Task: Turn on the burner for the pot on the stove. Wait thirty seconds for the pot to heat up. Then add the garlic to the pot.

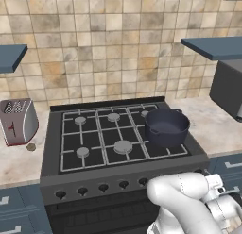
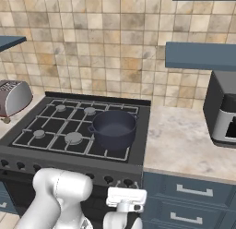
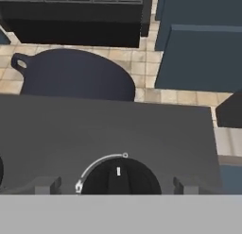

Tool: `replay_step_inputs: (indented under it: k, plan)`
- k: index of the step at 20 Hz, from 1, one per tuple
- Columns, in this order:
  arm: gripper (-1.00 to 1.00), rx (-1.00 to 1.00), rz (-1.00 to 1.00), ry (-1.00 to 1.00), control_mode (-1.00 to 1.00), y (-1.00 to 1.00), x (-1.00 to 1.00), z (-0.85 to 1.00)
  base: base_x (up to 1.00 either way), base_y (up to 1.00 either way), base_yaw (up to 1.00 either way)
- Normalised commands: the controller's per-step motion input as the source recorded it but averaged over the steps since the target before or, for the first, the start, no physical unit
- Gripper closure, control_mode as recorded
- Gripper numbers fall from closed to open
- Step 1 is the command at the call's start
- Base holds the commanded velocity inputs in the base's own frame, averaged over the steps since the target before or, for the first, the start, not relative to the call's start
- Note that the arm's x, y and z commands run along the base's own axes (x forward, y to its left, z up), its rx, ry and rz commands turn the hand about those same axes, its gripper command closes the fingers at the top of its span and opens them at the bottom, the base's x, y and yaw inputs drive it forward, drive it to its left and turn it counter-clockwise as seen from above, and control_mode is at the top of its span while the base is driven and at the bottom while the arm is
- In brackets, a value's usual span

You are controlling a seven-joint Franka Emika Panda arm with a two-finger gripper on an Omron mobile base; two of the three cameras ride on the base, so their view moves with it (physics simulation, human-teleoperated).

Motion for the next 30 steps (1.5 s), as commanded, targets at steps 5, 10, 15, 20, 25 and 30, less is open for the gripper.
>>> replay_step_inputs:
  k: [5, 10, 15, 20, 25, 30]
  plan:
    - [1.0, 0.0, 0.0, 0.06, -1.0, 0.01, 0.47, -0.07, 0.0, 0.0, 0.0]
    - [1.0, 0.0, 0.0, 0.02, -1.0, 0.06, 0.23, -0.13, 0.0, 0.0, 0.0]
    - [1.0, -0.04, -0.03, 0.0, -1.0, 0.41, 0.0, -0.27, 0.0, 0.0, 0.0]
    - [1.0, -0.13, -0.02, 0.0, -1.0, 0.67, 0.0, -0.06, 0.0, 0.0, 0.0]
    - [1.0, -0.03, 0.0, 0.13, -1.0, 0.42, 0.0, -0.04, 0.0, 0.0, 0.0]
    - [1.0, -0.1, 0.03, 0.05, -1.0, 0.15, 0.0, -0.18, 0.0, 0.0, 0.0]
